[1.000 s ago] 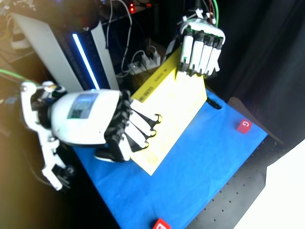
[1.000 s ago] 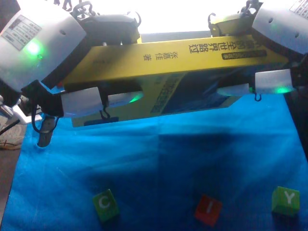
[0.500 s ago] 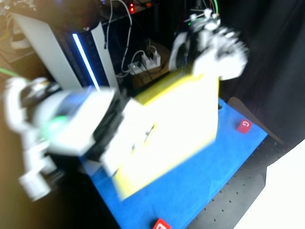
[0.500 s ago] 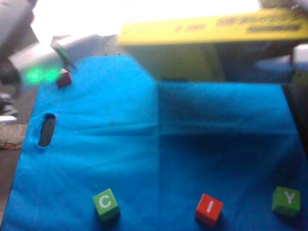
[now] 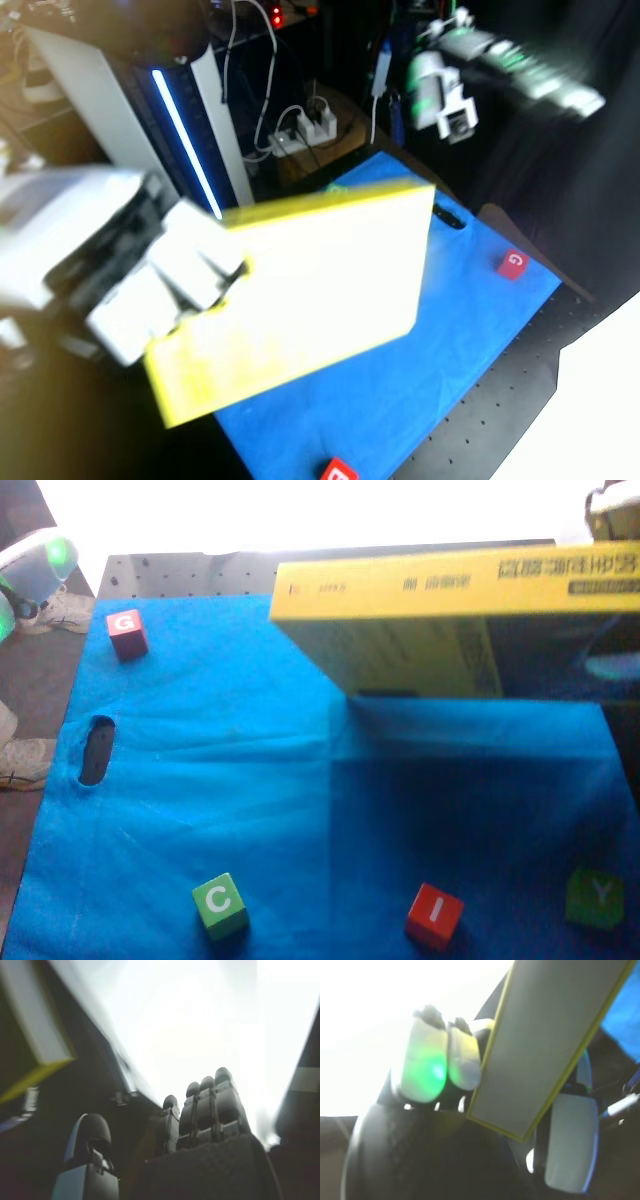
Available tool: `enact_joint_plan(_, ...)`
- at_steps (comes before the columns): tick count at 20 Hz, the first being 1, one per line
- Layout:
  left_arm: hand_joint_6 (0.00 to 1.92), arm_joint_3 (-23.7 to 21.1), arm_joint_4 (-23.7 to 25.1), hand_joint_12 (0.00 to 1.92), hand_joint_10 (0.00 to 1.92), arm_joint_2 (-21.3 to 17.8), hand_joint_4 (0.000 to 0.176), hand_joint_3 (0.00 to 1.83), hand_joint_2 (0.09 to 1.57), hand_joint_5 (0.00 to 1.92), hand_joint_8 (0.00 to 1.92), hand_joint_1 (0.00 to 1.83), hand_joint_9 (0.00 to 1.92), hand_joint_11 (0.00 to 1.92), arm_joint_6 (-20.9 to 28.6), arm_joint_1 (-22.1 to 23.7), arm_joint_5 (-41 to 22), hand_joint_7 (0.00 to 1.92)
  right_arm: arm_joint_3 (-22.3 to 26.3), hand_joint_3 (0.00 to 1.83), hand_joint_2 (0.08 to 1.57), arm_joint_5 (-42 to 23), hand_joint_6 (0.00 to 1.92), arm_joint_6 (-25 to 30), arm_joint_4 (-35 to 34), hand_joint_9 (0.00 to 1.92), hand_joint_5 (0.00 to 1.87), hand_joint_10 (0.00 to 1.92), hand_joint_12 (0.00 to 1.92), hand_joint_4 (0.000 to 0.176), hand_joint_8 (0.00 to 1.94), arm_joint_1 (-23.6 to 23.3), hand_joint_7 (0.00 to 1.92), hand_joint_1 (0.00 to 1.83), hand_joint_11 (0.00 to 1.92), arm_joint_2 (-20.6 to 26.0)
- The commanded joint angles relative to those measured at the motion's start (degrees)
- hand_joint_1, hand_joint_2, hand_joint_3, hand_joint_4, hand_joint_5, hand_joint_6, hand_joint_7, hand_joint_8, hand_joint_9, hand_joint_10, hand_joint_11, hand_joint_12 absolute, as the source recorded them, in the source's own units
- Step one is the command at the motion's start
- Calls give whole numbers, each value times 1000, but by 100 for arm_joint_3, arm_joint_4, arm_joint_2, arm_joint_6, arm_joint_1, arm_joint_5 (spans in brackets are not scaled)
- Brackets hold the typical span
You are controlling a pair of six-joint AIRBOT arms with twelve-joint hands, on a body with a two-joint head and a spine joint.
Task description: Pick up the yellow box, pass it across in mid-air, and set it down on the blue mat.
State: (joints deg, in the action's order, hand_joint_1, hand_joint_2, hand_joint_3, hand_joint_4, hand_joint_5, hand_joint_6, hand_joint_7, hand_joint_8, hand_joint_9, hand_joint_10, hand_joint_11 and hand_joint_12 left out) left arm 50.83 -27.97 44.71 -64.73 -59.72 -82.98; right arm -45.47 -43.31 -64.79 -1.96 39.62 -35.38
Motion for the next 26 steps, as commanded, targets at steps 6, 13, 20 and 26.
enact_joint_plan(6, 5, -32, -6, 0, 0, -22, 172, 0, 1199, 24, 0, 222, 0, 0, 35, -96, -975, 0, 61, 0, 1163, -1282, 1921, 64, -891, 1404, 1079, 1921, 1921, 0, 1941, 1111, 1287, 1517, 1519, -63)
enact_joint_plan(13, 3, -55, -43, 0, 0, -13, 152, 7, 1236, 29, 0, 303, 0, 0, 35, -126, -1076, 0, -232, 1, 1230, -1409, 799, 381, -1511, 396, 231, 1359, 1852, 0, 857, 1673, 387, 752, 387, -317)
enact_joint_plan(20, 8, -59, -43, 0, 0, -8, 156, 3, 1235, 47, 0, 302, 0, 0, 35, -162, -1094, 0, -252, 0, 1133, -1418, 0, 382, -1507, 0, 0, 0, 119, 82, 0, 1672, 0, 329, 0, -363)
enact_joint_plan(26, 9, -69, -42, 0, 0, 1, 134, 6, 1246, 58, 0, 314, 0, 0, 35, -194, -1107, 0, -154, 0, 1101, -2014, 0, 381, -1356, 0, 0, 0, 0, 174, 0, 1669, 0, 279, 0, -223)
